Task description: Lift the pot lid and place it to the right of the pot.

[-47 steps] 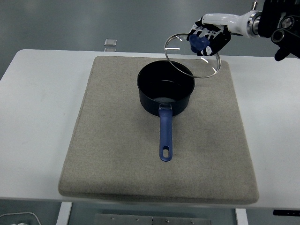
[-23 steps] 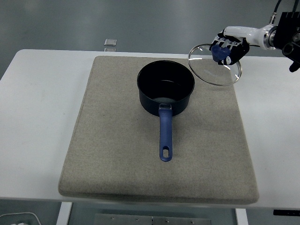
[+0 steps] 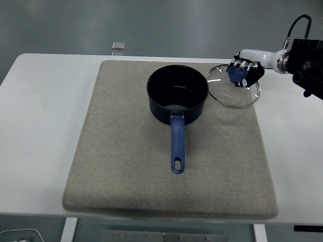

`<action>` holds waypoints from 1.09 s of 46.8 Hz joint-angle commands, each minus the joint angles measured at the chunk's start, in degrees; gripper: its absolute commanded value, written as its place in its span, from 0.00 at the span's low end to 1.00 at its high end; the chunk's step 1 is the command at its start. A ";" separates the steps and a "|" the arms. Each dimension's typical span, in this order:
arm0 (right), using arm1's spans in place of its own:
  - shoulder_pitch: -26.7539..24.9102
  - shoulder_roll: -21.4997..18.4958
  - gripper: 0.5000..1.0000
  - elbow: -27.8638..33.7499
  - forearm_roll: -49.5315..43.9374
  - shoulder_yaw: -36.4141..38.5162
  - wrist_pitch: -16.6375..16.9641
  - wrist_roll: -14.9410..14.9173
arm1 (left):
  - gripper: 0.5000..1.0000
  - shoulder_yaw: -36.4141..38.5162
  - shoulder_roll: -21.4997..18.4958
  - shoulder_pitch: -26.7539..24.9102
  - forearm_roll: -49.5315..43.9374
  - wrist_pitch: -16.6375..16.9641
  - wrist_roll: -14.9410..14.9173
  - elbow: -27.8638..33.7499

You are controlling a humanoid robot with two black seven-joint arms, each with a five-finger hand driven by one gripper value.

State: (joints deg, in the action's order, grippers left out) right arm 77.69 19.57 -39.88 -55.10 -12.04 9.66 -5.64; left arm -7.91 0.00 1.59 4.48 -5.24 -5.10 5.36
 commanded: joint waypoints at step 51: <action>0.62 0.20 0.78 1.74 19.92 5.18 4.31 -3.77 | 1.00 0.00 0.00 -0.01 0.00 -0.03 0.00 0.00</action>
State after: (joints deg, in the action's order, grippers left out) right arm 78.65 19.87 -38.90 -39.40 -8.00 13.42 -9.39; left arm -7.91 0.00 1.59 4.48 -5.25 -5.10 5.36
